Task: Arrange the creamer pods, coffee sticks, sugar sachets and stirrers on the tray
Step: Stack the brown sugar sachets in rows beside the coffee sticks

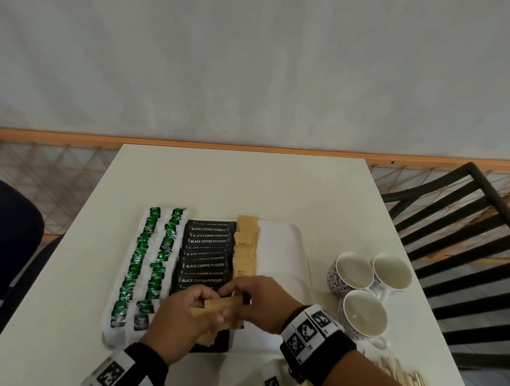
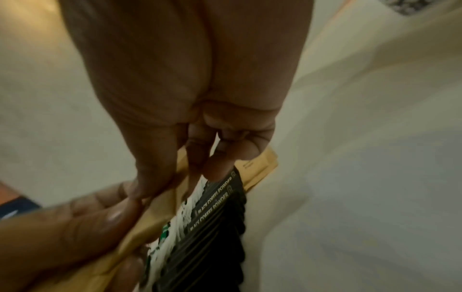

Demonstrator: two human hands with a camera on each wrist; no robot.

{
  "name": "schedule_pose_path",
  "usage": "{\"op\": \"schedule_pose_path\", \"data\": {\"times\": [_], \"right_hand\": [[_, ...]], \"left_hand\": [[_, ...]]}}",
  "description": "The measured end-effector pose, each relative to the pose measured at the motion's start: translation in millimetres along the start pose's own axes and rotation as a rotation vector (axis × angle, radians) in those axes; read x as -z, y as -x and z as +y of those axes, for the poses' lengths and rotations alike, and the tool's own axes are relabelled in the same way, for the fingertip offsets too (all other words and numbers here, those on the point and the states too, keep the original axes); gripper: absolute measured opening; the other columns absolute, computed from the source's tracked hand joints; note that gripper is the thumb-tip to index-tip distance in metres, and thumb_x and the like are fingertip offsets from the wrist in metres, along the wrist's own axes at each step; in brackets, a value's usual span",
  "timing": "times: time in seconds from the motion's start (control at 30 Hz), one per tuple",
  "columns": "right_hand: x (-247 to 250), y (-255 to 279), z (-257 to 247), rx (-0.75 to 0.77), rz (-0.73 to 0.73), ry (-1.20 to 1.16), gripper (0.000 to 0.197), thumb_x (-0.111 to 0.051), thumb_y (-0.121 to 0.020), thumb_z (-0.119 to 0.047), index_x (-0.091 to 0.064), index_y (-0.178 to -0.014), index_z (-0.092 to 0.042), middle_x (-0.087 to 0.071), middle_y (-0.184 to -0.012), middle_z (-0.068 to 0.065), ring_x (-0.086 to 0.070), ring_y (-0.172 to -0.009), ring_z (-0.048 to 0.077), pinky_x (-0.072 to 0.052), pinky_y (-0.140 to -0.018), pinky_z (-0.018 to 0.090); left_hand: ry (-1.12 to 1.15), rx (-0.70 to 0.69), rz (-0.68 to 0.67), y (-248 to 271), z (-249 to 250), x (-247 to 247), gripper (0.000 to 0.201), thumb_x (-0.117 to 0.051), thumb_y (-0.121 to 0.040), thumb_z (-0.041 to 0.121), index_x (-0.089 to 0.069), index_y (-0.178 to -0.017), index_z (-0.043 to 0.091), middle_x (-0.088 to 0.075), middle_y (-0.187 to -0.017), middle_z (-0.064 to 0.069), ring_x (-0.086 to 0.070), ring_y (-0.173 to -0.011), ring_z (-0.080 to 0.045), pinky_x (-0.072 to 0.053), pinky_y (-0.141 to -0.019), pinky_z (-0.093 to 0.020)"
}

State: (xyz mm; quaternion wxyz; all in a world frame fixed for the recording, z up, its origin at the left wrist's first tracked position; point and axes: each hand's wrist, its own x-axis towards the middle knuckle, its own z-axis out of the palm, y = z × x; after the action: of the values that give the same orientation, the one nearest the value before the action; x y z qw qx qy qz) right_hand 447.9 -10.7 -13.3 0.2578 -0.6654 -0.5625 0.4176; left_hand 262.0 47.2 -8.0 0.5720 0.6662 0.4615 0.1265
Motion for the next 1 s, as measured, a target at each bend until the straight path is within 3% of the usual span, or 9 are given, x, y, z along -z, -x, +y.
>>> {"op": "schedule_pose_path", "data": {"times": [0.17, 0.4, 0.47, 0.53, 0.73, 0.8, 0.87, 0.93, 1.0], "right_hand": [[6, 9, 3, -0.054, -0.164, 0.202, 0.023, -0.074, -0.080, -0.033, -0.069, -0.098, -0.019, -0.060, -0.078, -0.007, -0.054, -0.073, 0.009, -0.045, -0.070, 0.024], [3, -3, 40, -0.322, 0.276, 0.003, 0.025, -0.063, -0.089, -0.035, -0.062, -0.070, -0.019, -0.061, -0.073, -0.005, -0.054, -0.069, 0.009, -0.042, -0.064, 0.020], [-1, -6, 43, -0.362, 0.327, 0.027, 0.031, -0.062, -0.089, -0.034, -0.050, -0.062, -0.023, -0.052, -0.066, -0.008, -0.048, -0.065, 0.009, -0.036, -0.056, 0.017], [-5, -10, 42, -0.377, 0.341, 0.077, 0.036, -0.062, -0.088, -0.033, -0.042, -0.060, -0.024, -0.046, -0.063, -0.009, -0.043, -0.061, 0.009, -0.032, -0.052, 0.015], [-6, -21, 33, -0.394, 0.308, 0.157, 0.034, -0.060, -0.086, -0.027, -0.041, -0.058, -0.024, -0.047, -0.065, -0.008, -0.047, -0.070, 0.014, -0.031, -0.052, 0.016], [-5, -24, 30, -0.407, 0.292, 0.178, 0.031, -0.060, -0.087, -0.029, -0.043, -0.061, -0.024, -0.053, -0.073, -0.004, -0.050, -0.075, 0.016, -0.037, -0.060, 0.021], [-5, -26, 28, -0.419, 0.280, 0.212, 0.023, -0.058, -0.088, -0.030, -0.049, -0.068, -0.021, -0.058, -0.083, -0.001, -0.051, -0.080, 0.016, -0.039, -0.068, 0.022], [-5, -27, 27, -0.430, 0.277, 0.238, 0.015, -0.055, -0.089, -0.030, -0.056, -0.082, -0.017, -0.061, -0.091, 0.002, -0.051, -0.082, 0.017, -0.040, -0.071, 0.024], [-7, -28, 28, -0.445, 0.280, 0.239, 0.014, -0.052, -0.089, -0.029, -0.055, -0.087, -0.015, -0.060, -0.094, 0.004, -0.050, -0.081, 0.017, -0.040, -0.070, 0.025]], "left_hand": [[-0.049, 0.007, 0.072, 0, -4, -4, 0.023, -0.080, -0.074, 0.015, -0.067, -0.088, 0.027, -0.071, -0.081, -0.003, -0.065, -0.073, -0.009, -0.047, -0.059, -0.020], [0.119, 0.084, 0.147, -6, -13, 0, 0.004, -0.065, -0.089, 0.017, -0.066, -0.092, 0.020, -0.070, -0.085, -0.008, -0.060, -0.074, -0.019, -0.047, -0.056, -0.027], [0.140, 0.095, 0.157, -7, -14, 1, 0.004, -0.062, -0.092, 0.020, -0.066, -0.092, 0.020, -0.069, -0.086, -0.008, -0.059, -0.072, -0.019, -0.049, -0.055, -0.028], [0.172, 0.105, 0.182, -8, -14, 1, 0.005, -0.060, -0.092, 0.021, -0.065, -0.093, 0.020, -0.068, -0.088, -0.007, -0.059, -0.077, -0.020, -0.050, -0.063, -0.034], [0.271, 0.095, 0.163, -9, -13, 1, 0.009, -0.057, -0.094, 0.014, -0.062, -0.100, 0.017, -0.065, -0.100, -0.010, -0.059, -0.088, -0.020, -0.048, -0.081, -0.036], [0.264, 0.085, 0.158, -10, -13, 2, 0.009, -0.057, -0.094, 0.013, -0.061, -0.100, 0.018, -0.065, -0.098, -0.010, -0.058, -0.087, -0.021, -0.048, -0.079, -0.037], [0.246, 0.070, 0.148, -9, -13, 3, 0.008, -0.056, -0.094, 0.012, -0.060, -0.095, 0.020, -0.063, -0.090, -0.008, -0.055, -0.079, -0.021, -0.046, -0.068, -0.036], [0.202, 0.046, 0.135, -8, -12, 4, 0.017, -0.055, -0.094, 0.010, -0.062, -0.086, 0.022, -0.062, -0.080, -0.003, -0.052, -0.072, -0.018, -0.042, -0.060, -0.032], [0.159, 0.037, 0.128, -6, -10, 4, 0.026, -0.054, -0.094, 0.007, -0.067, -0.080, 0.023, -0.065, -0.079, 0.000, -0.053, -0.071, -0.015, -0.043, -0.060, -0.029]]}}
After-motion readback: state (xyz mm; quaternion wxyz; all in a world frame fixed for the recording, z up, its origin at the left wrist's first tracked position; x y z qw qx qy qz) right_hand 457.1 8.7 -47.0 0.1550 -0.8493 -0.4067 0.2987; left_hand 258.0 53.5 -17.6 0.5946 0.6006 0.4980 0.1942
